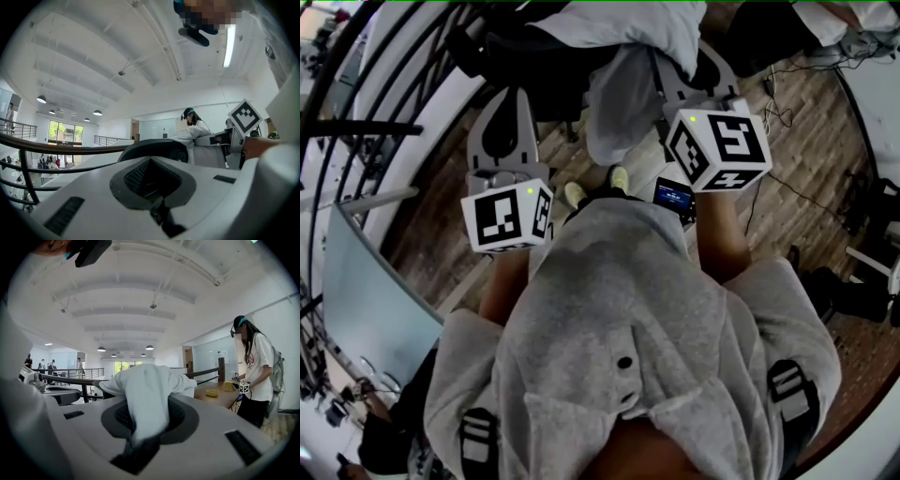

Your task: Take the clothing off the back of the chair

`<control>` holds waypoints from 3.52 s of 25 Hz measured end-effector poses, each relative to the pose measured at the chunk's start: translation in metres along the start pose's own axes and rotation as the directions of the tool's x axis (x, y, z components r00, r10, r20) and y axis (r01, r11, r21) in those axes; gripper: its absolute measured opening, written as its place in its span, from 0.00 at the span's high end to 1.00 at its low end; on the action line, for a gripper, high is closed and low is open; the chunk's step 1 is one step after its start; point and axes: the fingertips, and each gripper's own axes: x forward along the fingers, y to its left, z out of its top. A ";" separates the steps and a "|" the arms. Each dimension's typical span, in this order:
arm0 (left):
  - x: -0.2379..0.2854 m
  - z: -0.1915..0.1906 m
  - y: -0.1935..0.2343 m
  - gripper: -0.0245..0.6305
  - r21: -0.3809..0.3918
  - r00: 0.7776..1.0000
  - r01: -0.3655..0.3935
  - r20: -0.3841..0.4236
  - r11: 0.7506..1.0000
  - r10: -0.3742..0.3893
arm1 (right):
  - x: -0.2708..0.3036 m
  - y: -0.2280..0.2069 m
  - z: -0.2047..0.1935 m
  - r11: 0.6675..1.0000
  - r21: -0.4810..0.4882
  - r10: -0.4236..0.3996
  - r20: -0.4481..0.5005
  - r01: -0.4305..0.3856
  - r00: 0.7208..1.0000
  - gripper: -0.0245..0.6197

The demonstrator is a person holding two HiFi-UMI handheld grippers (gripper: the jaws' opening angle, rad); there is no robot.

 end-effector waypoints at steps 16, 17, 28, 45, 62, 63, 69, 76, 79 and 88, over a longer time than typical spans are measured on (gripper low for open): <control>0.042 0.013 -0.054 0.95 0.010 0.987 0.155 0.031 0.988 -0.155 | -0.021 -0.050 0.019 0.994 0.033 -0.111 0.082 0.109 0.990 0.80; 0.045 0.014 -0.060 0.95 0.014 0.986 0.164 0.032 0.986 -0.165 | -0.025 -0.057 0.020 0.992 0.037 -0.123 0.085 0.120 0.989 0.80; 0.054 0.022 -0.119 0.95 0.031 0.964 0.264 0.033 0.964 -0.265 | -0.064 -0.094 0.019 0.979 0.099 -0.189 0.121 0.178 0.974 0.80; 0.067 0.029 -0.194 0.95 0.054 0.936 0.349 0.032 0.936 -0.351 | -0.133 -0.167 0.019 0.941 0.098 -0.335 0.138 0.324 0.932 0.80; 0.079 0.028 -0.231 0.95 0.053 0.891 0.452 0.022 0.891 -0.453 | -0.182 -0.203 0.002 0.874 0.114 -0.484 0.118 0.473 0.867 0.80; 0.079 0.028 -0.236 0.95 0.055 0.888 0.458 0.022 0.887 -0.459 | -0.187 -0.205 0.000 0.870 0.113 -0.491 0.115 0.480 0.864 0.80; 0.085 0.027 -0.257 0.95 0.064 0.872 0.487 0.020 0.871 -0.489 | -0.212 -0.226 -0.007 0.838 0.127 -0.544 0.121 0.530 0.831 0.80; 0.084 0.026 -0.276 0.95 0.076 0.853 0.519 0.014 0.852 -0.521 | -0.255 -0.250 -0.013 0.783 0.154 -0.620 0.124 0.603 0.774 0.80; 0.080 0.028 -0.278 0.95 0.079 0.851 0.522 0.015 0.849 -0.525 | -0.247 -0.241 -0.022 0.795 0.125 -0.605 0.093 0.594 0.791 0.80; 0.079 0.006 -0.320 0.95 0.081 0.877 0.481 -0.017 0.873 -0.481 | -0.274 -0.271 -0.065 0.818 0.204 -0.554 0.032 0.538 0.832 0.80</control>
